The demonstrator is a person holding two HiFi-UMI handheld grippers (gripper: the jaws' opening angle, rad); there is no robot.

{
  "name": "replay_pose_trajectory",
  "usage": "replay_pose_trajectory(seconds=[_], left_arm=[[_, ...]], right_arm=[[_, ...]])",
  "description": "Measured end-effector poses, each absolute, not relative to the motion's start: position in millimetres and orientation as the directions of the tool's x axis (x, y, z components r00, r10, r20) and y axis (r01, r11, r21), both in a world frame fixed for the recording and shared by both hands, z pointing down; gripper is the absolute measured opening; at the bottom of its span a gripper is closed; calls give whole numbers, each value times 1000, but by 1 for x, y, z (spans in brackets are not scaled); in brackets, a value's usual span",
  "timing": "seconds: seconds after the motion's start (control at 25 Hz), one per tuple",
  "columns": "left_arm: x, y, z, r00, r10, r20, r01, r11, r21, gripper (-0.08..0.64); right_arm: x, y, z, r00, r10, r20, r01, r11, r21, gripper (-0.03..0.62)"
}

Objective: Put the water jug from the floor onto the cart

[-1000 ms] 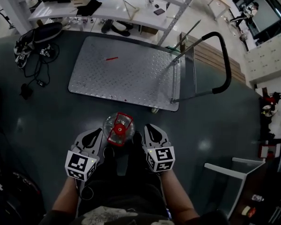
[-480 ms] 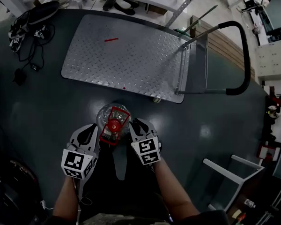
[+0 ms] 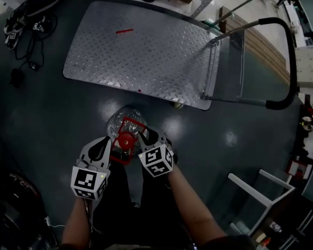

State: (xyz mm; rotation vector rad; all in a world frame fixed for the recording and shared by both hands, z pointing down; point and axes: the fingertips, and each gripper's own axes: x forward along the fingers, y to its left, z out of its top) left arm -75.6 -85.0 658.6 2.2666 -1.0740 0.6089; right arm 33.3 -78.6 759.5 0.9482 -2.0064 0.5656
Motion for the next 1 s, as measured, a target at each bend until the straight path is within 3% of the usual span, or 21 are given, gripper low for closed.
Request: replay_pose_trajectory(seconds=[0.48, 0.8, 1.0], left_arm=[[-72, -83, 705, 555, -530, 640, -821, -475, 318, 5], [-73, -76, 715, 553, -517, 653, -825, -450, 343, 5], [-73, -75, 710, 553, -519, 652, -826, -447, 344, 5]], right_arm=[[15, -91, 835, -363, -261, 895, -683, 727, -64, 87], [14, -98, 854, -312, -249, 917, -649, 760, -14, 86], [14, -99, 853, -280, -234, 931, -593, 805, 24, 32]])
